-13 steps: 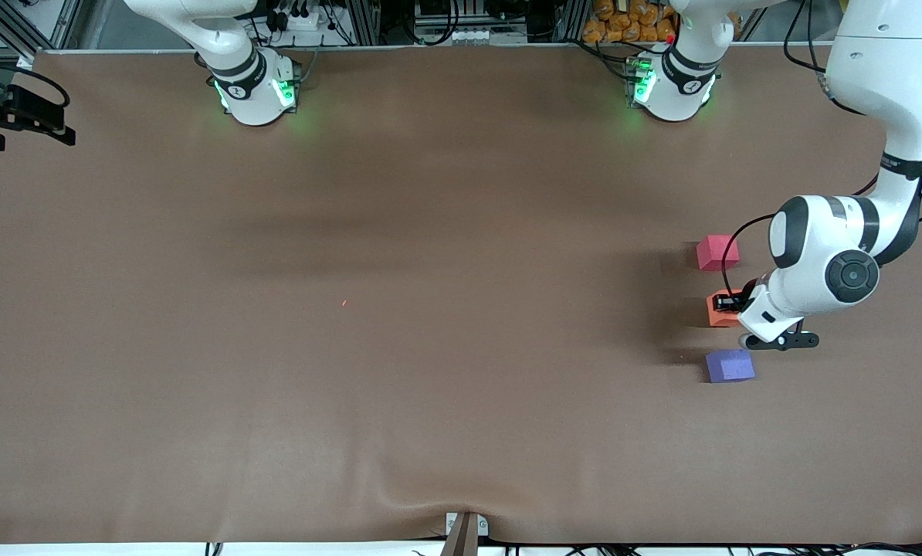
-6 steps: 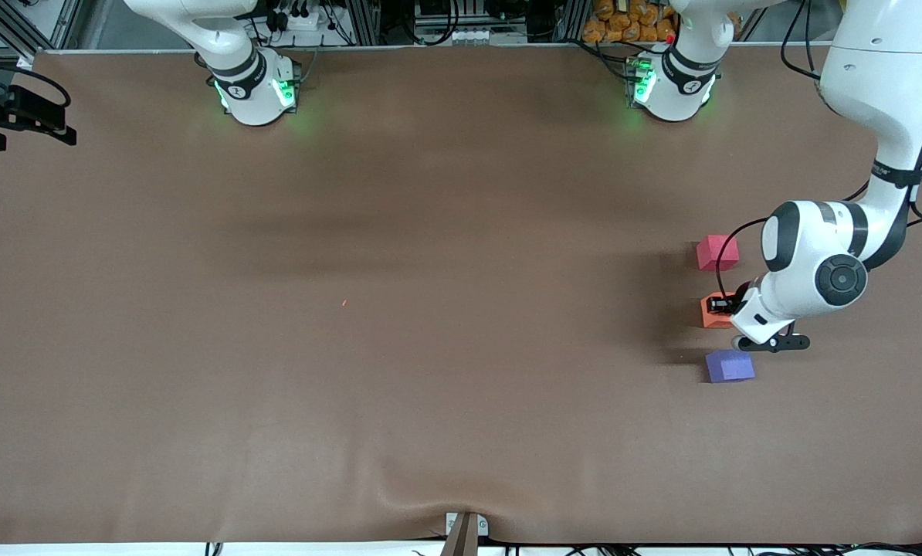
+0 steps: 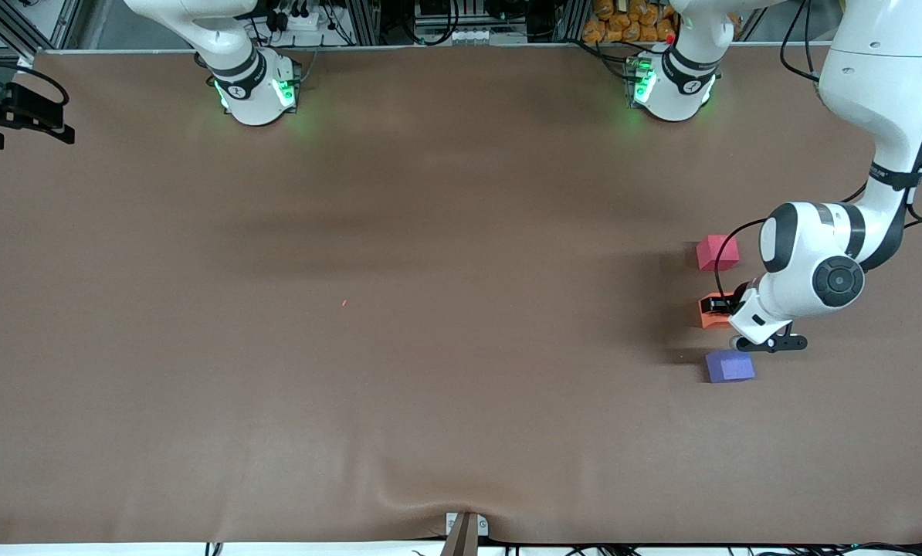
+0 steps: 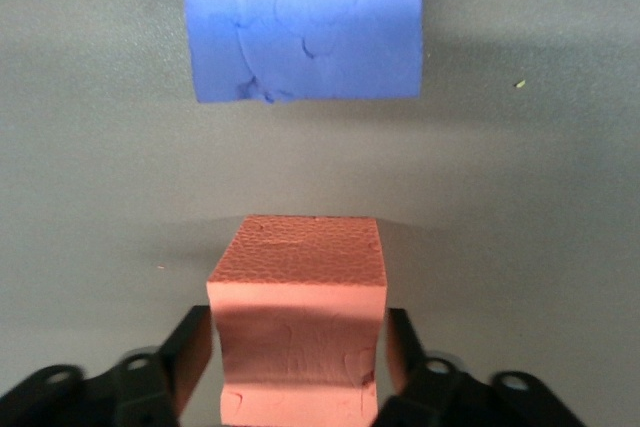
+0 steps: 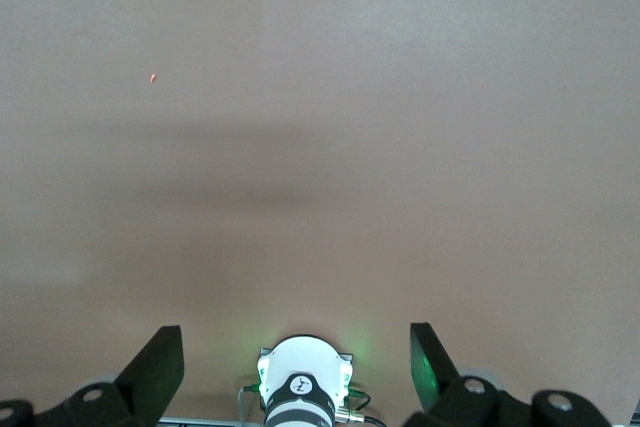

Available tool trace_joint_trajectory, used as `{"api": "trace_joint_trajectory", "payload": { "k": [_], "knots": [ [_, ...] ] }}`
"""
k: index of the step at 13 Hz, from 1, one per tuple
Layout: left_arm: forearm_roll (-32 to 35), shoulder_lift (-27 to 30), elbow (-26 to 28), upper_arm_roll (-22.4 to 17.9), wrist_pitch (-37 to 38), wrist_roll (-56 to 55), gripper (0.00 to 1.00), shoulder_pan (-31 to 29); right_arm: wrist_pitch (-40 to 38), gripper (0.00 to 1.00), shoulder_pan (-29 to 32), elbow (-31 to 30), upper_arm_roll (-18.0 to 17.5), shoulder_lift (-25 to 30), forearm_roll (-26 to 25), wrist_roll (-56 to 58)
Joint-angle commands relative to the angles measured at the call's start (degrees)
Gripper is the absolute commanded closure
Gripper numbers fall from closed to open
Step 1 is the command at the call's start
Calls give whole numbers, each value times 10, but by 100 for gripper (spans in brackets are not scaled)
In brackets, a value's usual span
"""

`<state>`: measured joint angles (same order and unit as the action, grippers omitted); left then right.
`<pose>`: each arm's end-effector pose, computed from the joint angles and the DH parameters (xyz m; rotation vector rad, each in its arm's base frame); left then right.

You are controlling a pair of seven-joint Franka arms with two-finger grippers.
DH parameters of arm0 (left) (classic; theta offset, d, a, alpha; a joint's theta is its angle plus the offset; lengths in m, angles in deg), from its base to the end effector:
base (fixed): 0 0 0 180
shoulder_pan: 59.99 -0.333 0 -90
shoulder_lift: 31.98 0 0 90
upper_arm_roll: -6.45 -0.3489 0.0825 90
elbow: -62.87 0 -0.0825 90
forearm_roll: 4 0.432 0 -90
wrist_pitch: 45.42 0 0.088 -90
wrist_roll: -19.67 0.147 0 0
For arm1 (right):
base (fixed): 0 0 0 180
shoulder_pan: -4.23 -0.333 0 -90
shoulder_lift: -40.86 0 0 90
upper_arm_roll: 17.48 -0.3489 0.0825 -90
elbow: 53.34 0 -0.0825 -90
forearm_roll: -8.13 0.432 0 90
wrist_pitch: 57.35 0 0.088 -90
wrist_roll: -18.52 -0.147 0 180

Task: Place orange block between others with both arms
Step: 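Lower the orange cube between the pink and blue cubes, then open the left gripper and lift it off the orange cube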

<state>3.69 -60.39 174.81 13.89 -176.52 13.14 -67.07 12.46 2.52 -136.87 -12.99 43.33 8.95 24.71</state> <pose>0.6419 0.0026 0.1639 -3.0919 -0.0343 0.2364 0.5384 -0.0248 0.6724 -3.0928 -0.0983 0.3019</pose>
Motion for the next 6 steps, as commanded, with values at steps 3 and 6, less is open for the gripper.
{"api": "trace_joint_trajectory", "payload": {
  "k": [3,6],
  "knots": [
    [13,32,-92,4,89,4,0,-7,-13,0,-6,12,4,-1,8,-7],
    [14,37,-204,6,197,5,0,-5,-15,0,-4,12,4,-1,9,-7]
  ]
}}
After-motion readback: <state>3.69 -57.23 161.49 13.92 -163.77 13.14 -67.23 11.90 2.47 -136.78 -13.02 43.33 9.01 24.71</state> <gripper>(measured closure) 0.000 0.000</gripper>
